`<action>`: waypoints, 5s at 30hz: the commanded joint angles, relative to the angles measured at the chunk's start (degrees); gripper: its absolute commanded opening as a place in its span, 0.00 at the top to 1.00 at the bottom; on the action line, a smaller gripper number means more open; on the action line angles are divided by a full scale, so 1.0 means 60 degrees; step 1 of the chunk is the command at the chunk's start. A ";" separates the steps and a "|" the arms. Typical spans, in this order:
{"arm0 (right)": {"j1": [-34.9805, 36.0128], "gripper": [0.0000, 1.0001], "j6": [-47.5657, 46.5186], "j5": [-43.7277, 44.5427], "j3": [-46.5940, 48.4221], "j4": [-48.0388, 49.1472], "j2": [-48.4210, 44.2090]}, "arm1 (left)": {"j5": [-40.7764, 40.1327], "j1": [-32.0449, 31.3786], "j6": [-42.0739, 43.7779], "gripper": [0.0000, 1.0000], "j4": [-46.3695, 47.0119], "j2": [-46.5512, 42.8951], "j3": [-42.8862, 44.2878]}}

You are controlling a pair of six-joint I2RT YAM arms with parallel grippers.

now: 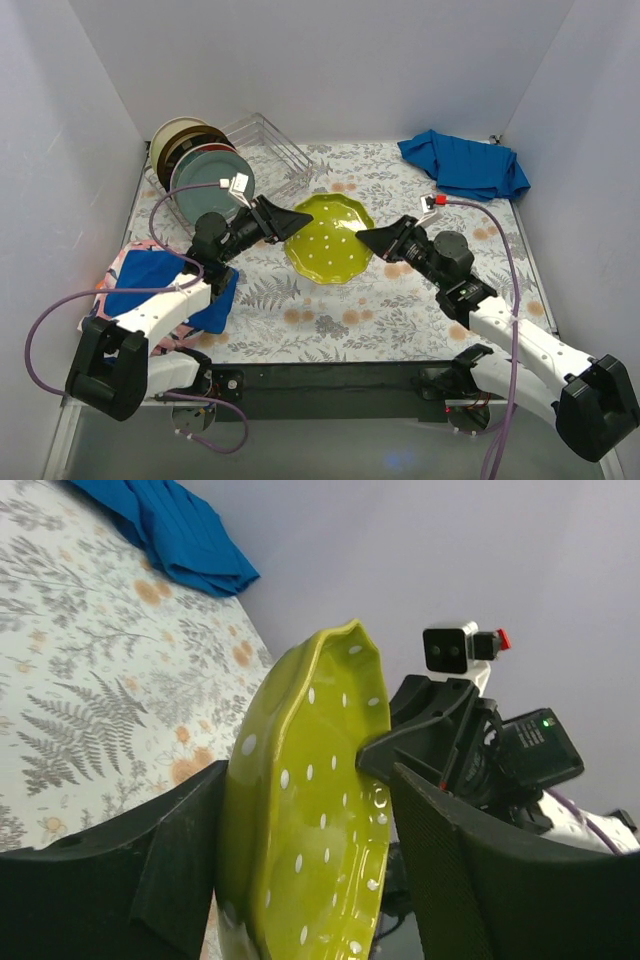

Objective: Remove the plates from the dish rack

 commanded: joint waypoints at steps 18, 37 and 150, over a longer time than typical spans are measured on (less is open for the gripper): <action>-0.3596 0.99 -0.0968 0.1410 0.3273 0.1401 0.4593 | -0.1901 -0.0209 0.1610 0.31 -0.2193 -0.2997 -0.1964; -0.4123 0.99 -0.0164 -0.0010 0.9283 0.2559 1.2025 | -0.2691 -0.1058 0.2592 0.31 -0.2881 -0.4786 -0.2418; -0.1941 0.06 -0.3664 -0.3862 0.0173 -0.2056 -0.0761 | -0.0640 0.5563 0.9344 0.52 -0.9663 0.2788 0.6795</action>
